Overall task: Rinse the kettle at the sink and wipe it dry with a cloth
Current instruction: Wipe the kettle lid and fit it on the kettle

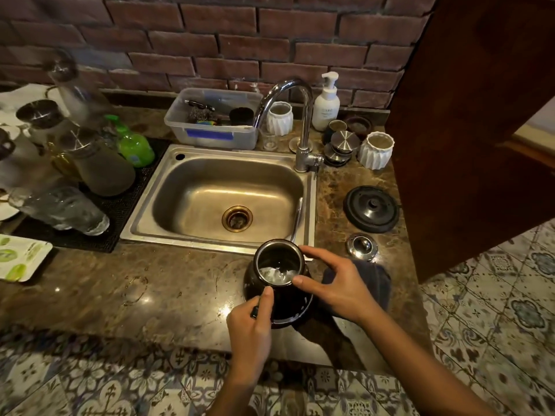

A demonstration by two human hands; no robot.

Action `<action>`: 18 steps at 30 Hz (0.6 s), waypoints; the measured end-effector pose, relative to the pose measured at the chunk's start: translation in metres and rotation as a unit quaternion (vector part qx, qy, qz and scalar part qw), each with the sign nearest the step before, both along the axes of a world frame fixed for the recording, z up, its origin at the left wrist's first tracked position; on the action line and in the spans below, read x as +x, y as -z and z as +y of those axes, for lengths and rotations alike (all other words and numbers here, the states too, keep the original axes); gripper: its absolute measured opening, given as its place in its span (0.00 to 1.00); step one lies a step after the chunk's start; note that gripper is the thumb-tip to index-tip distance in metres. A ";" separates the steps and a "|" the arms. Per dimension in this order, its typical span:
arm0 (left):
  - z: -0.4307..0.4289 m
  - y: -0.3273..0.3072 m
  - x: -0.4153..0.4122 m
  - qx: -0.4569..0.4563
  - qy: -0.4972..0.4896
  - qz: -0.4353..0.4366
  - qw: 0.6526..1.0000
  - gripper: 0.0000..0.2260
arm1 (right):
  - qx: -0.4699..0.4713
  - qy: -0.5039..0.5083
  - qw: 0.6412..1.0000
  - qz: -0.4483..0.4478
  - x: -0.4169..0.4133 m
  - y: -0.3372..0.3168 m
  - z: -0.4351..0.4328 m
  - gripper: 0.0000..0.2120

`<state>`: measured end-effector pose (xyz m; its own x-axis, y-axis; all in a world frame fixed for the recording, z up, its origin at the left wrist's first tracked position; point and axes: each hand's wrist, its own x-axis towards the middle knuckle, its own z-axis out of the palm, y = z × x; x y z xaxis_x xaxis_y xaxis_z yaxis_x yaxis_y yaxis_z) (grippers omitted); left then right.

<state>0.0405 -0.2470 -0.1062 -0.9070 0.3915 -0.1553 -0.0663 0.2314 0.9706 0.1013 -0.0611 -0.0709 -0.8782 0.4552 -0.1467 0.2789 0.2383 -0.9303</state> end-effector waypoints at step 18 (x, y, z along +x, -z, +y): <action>-0.008 -0.006 0.000 -0.008 -0.008 -0.004 1.000 0.24 | -0.019 -0.005 1.000 0.007 0.001 0.007 -0.009 0.26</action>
<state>0.0404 -0.2547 -0.1006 -0.9115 0.3748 -0.1692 -0.0787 0.2450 0.9663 0.1025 -0.0703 -0.0782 -0.8847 0.4406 -0.1525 0.2644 0.2047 -0.9424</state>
